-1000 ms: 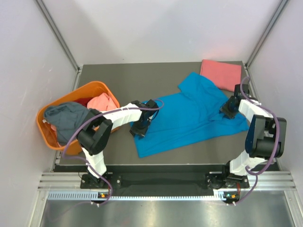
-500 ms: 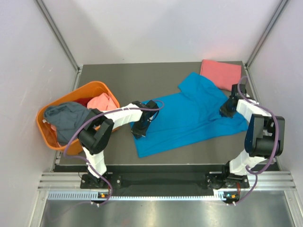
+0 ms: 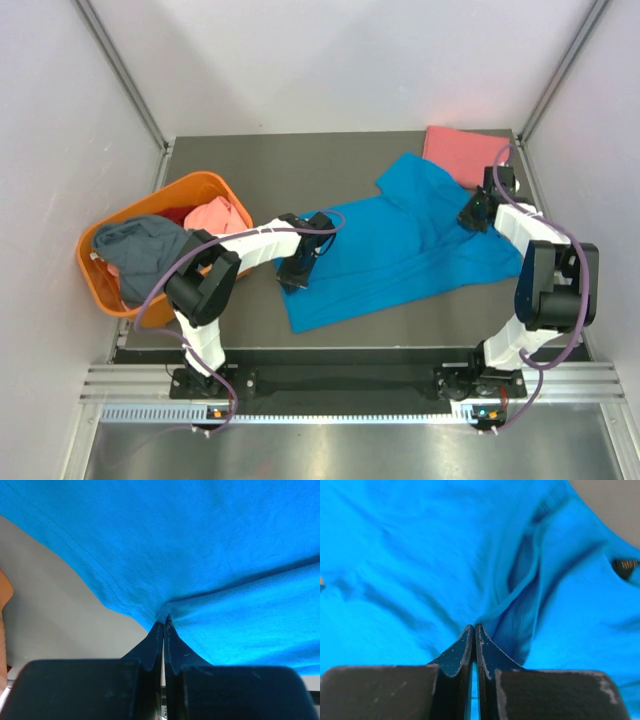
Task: Fold and stack the t-shirts
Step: Fold the tshirt
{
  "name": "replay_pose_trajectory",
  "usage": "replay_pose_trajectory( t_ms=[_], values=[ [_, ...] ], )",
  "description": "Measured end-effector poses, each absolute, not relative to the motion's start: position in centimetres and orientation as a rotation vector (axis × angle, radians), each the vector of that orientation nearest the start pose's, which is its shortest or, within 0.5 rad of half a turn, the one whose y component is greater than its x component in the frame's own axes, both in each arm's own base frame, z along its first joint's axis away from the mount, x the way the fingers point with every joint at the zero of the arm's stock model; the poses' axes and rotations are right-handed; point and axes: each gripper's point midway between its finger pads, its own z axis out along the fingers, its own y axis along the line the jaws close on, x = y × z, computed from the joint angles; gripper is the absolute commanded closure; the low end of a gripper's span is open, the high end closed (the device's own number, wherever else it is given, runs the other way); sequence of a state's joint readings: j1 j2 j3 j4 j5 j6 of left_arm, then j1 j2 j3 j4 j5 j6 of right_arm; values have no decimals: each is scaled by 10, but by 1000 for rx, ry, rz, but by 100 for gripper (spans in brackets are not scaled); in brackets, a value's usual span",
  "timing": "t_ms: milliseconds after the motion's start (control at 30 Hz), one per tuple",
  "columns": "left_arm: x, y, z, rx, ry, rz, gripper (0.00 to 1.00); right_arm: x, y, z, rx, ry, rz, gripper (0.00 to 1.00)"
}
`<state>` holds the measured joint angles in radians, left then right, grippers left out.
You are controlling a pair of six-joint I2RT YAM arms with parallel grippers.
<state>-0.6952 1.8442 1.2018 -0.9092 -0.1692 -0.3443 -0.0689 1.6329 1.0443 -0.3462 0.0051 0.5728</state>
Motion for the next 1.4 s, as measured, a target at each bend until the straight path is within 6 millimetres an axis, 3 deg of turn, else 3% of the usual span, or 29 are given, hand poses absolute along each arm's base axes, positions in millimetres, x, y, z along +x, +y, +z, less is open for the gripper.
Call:
replay_pose_trajectory(
  t_ms=[500,833,933,1067,1200,1400],
  values=[
    [233,-168,19,429,2985,264,100,420,-5,63,668,2426,169,100],
    [233,-164,20,367,2981,303,100,421,-8,64,624,2432,138,100],
    [232,-163,20,368,2983,313,93,422,-6,64,592,2439,142,100],
    [232,-161,20,368,2984,325,92,435,7,67,480,2465,151,98],
    [231,-160,20,371,2986,335,92,452,34,71,316,2476,144,98],
    [230,-158,18,376,2994,348,92,454,61,67,132,2497,78,95]
  ],
)
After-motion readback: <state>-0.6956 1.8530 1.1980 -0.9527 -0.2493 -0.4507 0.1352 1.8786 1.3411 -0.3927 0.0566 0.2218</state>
